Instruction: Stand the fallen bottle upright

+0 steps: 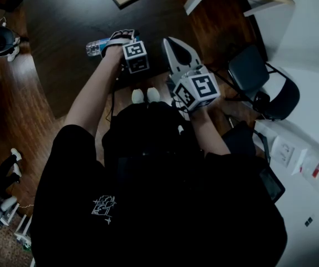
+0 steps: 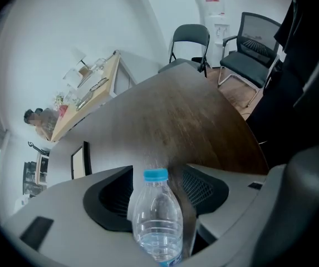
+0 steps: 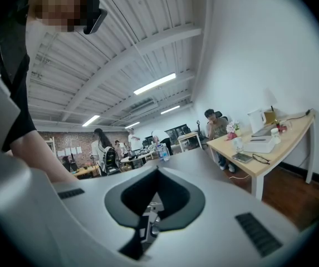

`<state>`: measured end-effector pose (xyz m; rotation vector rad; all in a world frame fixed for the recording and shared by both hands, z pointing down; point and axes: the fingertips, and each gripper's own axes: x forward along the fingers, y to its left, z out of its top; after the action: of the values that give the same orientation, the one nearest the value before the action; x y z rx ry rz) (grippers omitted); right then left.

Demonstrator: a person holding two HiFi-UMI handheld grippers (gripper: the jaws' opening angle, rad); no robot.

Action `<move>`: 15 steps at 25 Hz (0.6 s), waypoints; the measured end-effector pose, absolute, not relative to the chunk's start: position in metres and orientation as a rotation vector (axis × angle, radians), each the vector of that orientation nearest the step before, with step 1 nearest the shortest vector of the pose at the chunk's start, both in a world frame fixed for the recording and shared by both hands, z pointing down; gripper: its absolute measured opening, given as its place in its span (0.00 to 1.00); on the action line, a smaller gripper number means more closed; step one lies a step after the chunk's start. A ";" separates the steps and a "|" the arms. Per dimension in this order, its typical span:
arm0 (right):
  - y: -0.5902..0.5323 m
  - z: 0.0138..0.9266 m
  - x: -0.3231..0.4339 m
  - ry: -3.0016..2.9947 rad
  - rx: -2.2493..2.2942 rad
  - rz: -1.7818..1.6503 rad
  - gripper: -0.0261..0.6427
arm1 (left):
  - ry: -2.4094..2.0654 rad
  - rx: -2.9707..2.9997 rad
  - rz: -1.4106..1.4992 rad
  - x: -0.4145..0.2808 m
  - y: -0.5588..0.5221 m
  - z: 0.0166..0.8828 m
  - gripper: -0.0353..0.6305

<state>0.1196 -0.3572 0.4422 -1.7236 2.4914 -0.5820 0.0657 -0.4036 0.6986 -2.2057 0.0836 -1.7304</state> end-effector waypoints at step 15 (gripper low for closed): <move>-0.389 0.468 0.078 2.649 -1.677 -0.579 0.07 | 0.084 -2.197 -1.747 0.058 -0.404 0.716 0.31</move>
<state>0.0782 -0.3888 0.4683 -1.6771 2.6489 -0.5787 0.0575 -0.4044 0.7157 -2.1966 0.0840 -1.7469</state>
